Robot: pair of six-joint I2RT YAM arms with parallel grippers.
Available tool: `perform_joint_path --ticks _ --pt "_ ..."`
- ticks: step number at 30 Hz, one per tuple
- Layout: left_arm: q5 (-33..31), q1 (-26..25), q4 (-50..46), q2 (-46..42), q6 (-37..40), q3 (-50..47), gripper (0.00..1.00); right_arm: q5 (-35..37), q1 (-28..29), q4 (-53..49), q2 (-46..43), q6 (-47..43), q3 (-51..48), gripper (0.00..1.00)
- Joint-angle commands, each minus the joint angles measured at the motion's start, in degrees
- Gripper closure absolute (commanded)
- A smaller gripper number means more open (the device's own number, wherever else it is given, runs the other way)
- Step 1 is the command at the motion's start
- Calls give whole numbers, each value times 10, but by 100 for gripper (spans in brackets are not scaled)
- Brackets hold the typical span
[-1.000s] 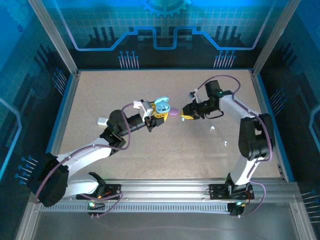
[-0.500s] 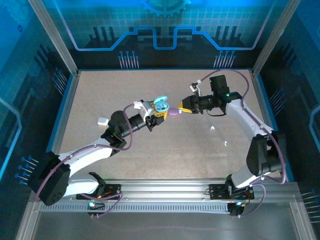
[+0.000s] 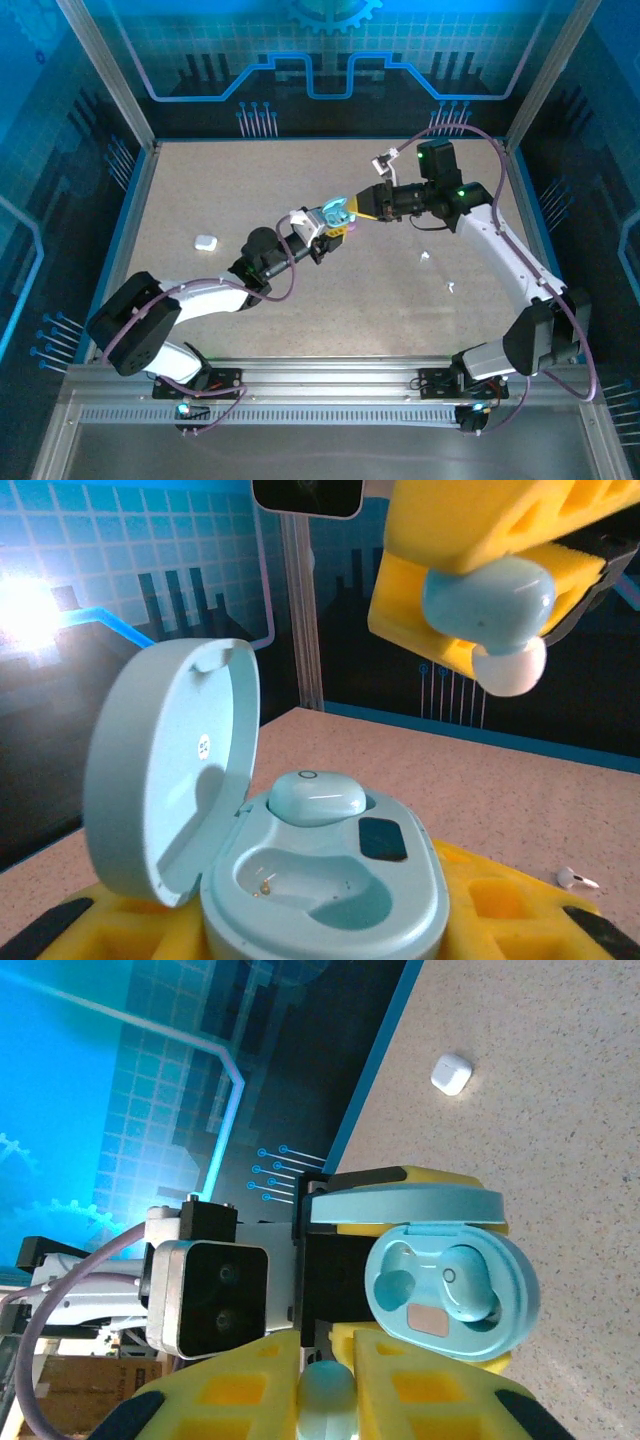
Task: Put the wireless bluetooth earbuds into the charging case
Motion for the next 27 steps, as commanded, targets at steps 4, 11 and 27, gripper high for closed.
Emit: perform_joint_path --ticks 4,11,27 --pt "-21 -12 74 21 10 14 67 38 27 -19 -8 7 19 79" --pt "-21 -18 76 29 7 19 67 71 51 -14 4 13 38 80" --pt "-25 -25 89 29 -5 24 67 146 77 -50 22 -7 59 80"
